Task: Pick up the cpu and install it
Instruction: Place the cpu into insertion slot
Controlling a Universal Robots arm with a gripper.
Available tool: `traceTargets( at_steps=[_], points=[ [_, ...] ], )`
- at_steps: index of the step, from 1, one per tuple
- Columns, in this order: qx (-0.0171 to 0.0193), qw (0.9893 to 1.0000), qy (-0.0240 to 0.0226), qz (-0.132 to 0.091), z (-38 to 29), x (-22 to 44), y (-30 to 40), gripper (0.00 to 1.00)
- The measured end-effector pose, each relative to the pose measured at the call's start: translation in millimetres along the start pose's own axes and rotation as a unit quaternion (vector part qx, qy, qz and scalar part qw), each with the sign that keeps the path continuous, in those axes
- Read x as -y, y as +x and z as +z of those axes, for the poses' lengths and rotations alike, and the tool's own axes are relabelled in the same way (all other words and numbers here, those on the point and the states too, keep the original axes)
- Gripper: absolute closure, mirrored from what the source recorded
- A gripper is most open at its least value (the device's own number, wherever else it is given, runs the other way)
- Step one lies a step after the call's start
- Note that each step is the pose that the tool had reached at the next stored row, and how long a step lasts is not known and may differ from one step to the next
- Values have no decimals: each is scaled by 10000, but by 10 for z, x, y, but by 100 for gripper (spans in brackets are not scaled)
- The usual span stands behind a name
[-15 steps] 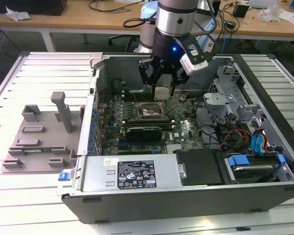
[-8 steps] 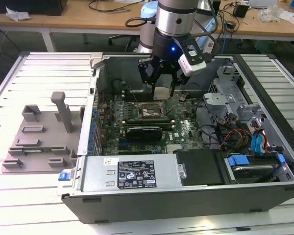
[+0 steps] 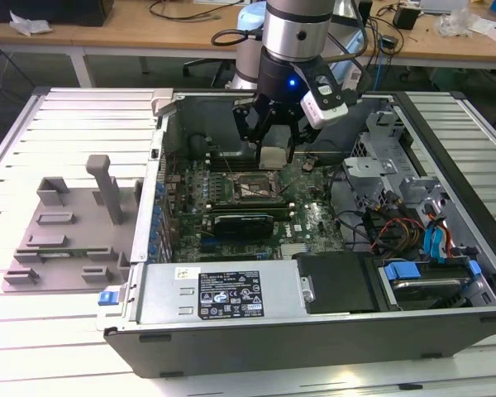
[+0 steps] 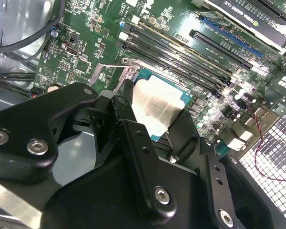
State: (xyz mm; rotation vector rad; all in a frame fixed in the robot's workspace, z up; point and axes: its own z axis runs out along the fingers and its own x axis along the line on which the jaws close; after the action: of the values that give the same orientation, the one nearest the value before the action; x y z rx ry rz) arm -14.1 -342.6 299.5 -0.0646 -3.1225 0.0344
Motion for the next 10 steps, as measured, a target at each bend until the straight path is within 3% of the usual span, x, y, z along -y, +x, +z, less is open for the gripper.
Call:
traceTargets(
  at_steps=[6,10],
  points=[
    [-3,9999,-2,114,0,0,0,45],
    [-10,9991,-7,428,1,0,0,45]
  ],
)
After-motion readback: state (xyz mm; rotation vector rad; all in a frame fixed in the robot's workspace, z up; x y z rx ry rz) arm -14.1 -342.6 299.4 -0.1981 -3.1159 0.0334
